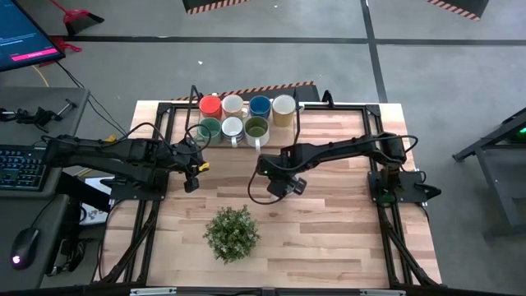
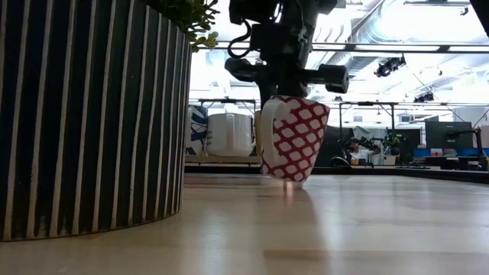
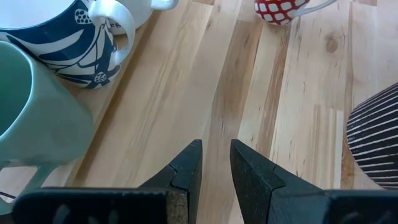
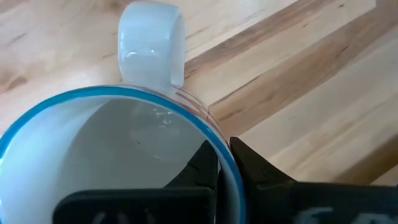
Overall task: Place coffee mugs
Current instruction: Put the red patterned mug on the shelf
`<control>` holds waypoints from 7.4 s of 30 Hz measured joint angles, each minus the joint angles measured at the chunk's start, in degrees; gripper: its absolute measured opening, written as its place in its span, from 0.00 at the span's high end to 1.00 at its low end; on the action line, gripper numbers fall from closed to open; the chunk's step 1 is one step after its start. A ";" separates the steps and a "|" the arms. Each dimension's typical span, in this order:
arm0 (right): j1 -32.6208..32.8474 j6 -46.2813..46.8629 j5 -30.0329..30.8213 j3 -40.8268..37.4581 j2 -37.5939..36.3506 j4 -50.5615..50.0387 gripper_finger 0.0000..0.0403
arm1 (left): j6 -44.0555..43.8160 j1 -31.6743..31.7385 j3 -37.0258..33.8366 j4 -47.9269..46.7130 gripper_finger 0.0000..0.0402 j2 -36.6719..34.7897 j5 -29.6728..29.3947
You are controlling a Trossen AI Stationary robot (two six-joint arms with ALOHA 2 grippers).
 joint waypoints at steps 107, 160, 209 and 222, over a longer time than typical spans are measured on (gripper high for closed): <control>3.31 111.31 -1.12 12.44 -0.07 -10.62 0.82 | 3.72 0.02 -0.02 -0.02 0.82 0.00 -1.14; 12.48 140.61 17.13 5.97 -0.02 -4.60 0.82 | 4.10 0.00 -0.02 0.02 0.82 0.00 -1.13; 10.69 108.27 11.23 5.99 -0.02 -11.02 0.82 | 4.09 0.02 -0.02 0.02 0.82 0.00 -1.12; 10.47 103.16 11.57 5.99 -0.02 -10.43 0.82 | 4.09 0.02 -0.04 0.02 0.82 0.00 -1.12</control>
